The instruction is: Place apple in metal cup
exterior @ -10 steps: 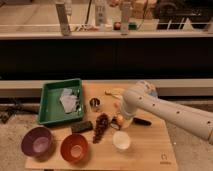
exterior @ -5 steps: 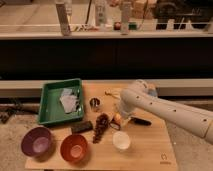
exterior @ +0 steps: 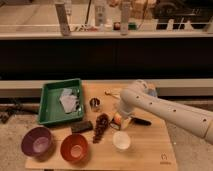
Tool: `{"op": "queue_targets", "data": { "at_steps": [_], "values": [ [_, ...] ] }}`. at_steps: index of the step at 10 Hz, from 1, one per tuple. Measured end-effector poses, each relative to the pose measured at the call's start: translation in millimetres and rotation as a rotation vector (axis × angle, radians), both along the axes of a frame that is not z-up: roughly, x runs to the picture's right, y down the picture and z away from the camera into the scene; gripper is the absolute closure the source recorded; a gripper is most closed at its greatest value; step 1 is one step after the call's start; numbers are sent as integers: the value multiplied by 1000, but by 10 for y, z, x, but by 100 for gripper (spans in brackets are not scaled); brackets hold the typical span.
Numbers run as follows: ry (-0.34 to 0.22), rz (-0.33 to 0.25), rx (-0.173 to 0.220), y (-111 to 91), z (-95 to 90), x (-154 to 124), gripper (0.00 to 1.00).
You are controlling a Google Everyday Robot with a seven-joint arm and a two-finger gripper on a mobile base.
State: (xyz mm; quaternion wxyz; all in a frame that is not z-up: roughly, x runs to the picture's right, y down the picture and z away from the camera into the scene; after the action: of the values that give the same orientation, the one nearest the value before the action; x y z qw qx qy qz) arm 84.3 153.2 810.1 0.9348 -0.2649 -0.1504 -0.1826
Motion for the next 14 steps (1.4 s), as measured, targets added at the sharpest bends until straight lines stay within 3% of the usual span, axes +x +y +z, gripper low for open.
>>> {"op": "queue_targets", "data": {
  "at_steps": [8, 9, 14],
  "values": [
    [-13, 10, -4, 116, 160, 49, 22],
    [-14, 10, -2, 119, 170, 48, 27],
    [-9, -45, 8, -37, 103, 50, 80]
  ]
}}
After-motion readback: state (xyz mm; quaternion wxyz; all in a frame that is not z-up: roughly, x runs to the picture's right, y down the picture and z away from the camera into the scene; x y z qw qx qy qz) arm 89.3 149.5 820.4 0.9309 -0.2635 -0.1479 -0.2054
